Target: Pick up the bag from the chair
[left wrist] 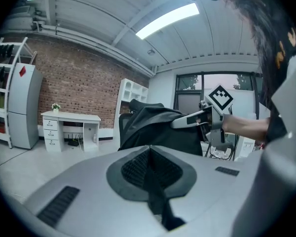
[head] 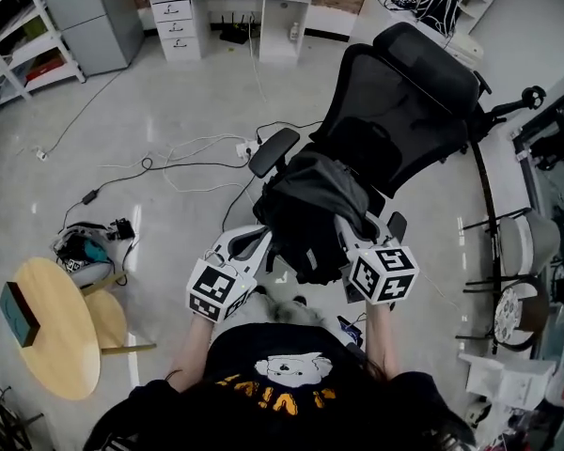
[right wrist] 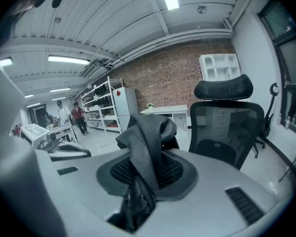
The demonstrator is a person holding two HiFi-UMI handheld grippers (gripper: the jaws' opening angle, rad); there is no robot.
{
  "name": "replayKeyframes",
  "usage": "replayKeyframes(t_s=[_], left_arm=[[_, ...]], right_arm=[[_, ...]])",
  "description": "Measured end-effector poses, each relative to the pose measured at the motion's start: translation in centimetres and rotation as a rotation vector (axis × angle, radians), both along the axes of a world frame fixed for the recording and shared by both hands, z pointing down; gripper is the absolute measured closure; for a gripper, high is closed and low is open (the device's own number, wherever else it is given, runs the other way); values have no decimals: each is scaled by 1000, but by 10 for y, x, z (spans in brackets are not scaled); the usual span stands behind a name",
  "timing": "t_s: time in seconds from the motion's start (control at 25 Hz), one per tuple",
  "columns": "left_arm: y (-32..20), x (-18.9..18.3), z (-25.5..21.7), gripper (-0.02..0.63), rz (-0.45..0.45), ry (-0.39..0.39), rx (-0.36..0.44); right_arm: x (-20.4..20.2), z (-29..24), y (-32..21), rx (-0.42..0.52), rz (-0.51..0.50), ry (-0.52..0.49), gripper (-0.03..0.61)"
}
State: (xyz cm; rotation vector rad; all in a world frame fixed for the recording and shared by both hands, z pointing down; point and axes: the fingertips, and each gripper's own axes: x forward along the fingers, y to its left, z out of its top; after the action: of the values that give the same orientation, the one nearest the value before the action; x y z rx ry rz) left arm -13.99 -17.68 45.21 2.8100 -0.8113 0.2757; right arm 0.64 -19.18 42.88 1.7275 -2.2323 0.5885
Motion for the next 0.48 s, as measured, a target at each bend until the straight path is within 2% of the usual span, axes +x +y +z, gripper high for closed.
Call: replayKeyframes(t_s=[0.48], left_arm=[[27, 12, 3, 604, -23, -42, 16]], right_arm=[[4, 18, 39, -37, -49, -33, 503]])
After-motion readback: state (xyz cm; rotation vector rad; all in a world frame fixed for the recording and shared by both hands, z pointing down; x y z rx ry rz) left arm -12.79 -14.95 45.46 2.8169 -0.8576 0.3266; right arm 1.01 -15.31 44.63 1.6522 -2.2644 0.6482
